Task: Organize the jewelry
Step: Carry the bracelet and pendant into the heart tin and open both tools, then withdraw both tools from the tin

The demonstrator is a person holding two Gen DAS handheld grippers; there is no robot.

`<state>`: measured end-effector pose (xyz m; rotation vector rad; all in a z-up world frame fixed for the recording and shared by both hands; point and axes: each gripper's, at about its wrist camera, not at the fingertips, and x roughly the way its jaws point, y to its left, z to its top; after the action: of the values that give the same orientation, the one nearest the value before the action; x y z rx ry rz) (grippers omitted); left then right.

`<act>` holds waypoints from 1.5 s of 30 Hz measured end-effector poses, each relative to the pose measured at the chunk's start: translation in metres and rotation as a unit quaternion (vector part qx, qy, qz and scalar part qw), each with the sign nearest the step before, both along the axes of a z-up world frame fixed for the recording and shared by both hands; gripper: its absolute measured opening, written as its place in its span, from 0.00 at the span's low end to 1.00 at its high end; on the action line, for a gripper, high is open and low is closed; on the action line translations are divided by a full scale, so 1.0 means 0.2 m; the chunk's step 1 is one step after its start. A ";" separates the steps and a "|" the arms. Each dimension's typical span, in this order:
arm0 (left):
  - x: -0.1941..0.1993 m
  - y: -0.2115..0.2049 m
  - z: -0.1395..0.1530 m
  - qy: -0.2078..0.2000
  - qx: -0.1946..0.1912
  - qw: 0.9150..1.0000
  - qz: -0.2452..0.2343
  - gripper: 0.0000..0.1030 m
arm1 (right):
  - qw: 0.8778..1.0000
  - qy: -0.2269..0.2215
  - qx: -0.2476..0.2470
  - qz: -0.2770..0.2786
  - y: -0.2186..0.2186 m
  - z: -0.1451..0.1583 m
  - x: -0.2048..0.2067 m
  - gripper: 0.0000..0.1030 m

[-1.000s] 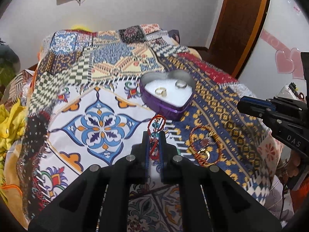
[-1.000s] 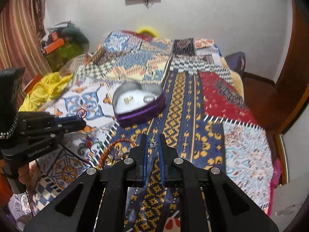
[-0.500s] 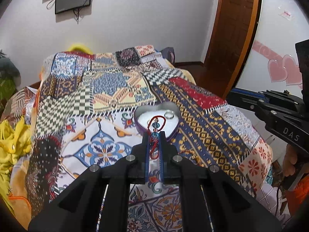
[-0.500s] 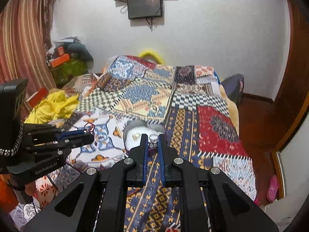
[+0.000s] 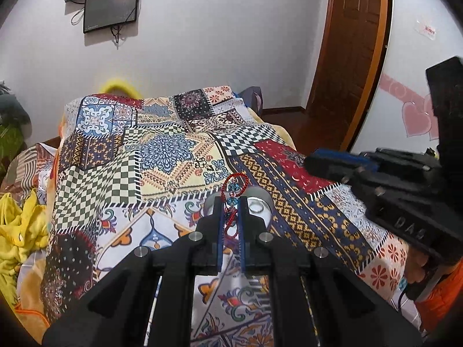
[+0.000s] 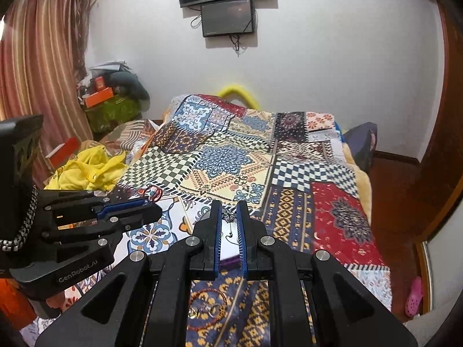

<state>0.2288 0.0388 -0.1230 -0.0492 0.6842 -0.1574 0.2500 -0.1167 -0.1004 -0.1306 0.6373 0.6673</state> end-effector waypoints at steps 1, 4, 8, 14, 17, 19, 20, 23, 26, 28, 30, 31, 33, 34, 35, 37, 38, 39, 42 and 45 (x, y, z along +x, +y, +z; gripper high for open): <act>0.01 0.01 0.00 0.000 -0.002 1.000 0.002 0.07 | 1.000 0.005 -0.001 0.002 0.01 -0.01 0.02 0.09; 0.05 0.03 -0.01 0.000 -0.004 1.000 0.006 0.07 | 1.000 0.019 -0.005 0.009 0.05 -0.07 0.06 0.09; 0.09 0.05 -0.04 0.004 -0.003 1.000 0.007 0.07 | 0.999 0.038 -0.012 0.014 0.09 -0.14 0.11 0.09; 0.16 0.06 -0.09 0.016 -0.005 1.000 0.008 0.07 | 0.997 0.063 -0.026 0.024 0.14 -0.23 0.18 0.09; 0.20 0.07 -0.13 0.027 -0.014 0.999 0.011 0.07 | 0.996 0.071 -0.042 0.030 0.16 -0.27 0.20 0.09; 0.23 0.06 -0.16 0.036 -0.019 0.999 0.011 0.07 | 0.995 0.075 -0.051 0.033 0.16 -0.29 0.20 0.09; 0.24 0.06 -0.18 0.041 -0.021 0.999 0.010 0.07 | 0.995 0.076 -0.056 0.035 0.16 -0.30 0.20 0.09; 0.27 0.05 -0.22 0.055 -0.030 0.998 0.005 0.07 | 0.994 0.082 -0.066 0.041 0.16 -0.32 0.21 0.09; 0.30 0.04 -0.26 0.066 -0.034 0.997 0.000 0.07 | 0.992 0.090 -0.081 0.048 0.16 -0.35 0.21 0.09; 0.31 0.04 -0.27 0.073 -0.036 0.997 -0.003 0.07 | 0.990 0.094 -0.089 0.050 0.17 -0.37 0.22 0.09; 0.32 0.02 -0.28 0.077 -0.038 0.996 -0.009 0.07 | 0.989 0.100 -0.093 0.053 0.16 -0.38 0.22 0.09; 0.33 0.02 -0.29 0.080 -0.039 0.996 -0.011 0.07 | 0.989 0.104 -0.095 0.055 0.16 -0.38 0.22 0.09; 0.34 0.01 -0.30 0.086 -0.039 0.995 -0.018 0.07 | 0.988 0.107 -0.097 0.058 0.15 -0.39 0.22 0.09; 0.35 0.00 -0.31 0.089 -0.037 0.995 -0.022 0.07 | 0.988 0.108 -0.098 0.060 0.14 -0.38 0.22 0.09; 0.35 -0.01 -0.31 0.091 -0.035 0.995 -0.025 0.07 | 0.988 0.108 -0.097 0.061 0.14 -0.38 0.21 0.10; 0.35 -0.03 -0.32 0.092 -0.031 0.995 -0.028 0.07 | 0.988 0.105 -0.097 0.060 0.13 -0.37 0.21 0.11; 0.35 -0.03 -0.32 0.092 -0.031 0.995 -0.030 0.07 | 0.988 0.104 -0.097 0.059 0.12 -0.37 0.21 0.12; 0.35 -0.04 -0.32 0.092 -0.031 0.995 -0.031 0.07 | 0.988 0.104 -0.096 0.058 0.11 -0.37 0.21 0.12; 0.35 -0.04 -0.30 0.090 -0.028 0.995 -0.029 0.07 | 0.989 0.104 -0.092 0.054 0.10 -0.35 0.21 0.14; 0.34 -0.02 -0.29 0.086 -0.025 0.996 -0.022 0.07 | 0.990 0.099 -0.090 0.049 0.08 -0.33 0.21 0.14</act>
<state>0.2971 0.0339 -0.1802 -0.0969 0.8544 -0.2142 0.2917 -0.1006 -0.1667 -0.2675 0.8867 0.7219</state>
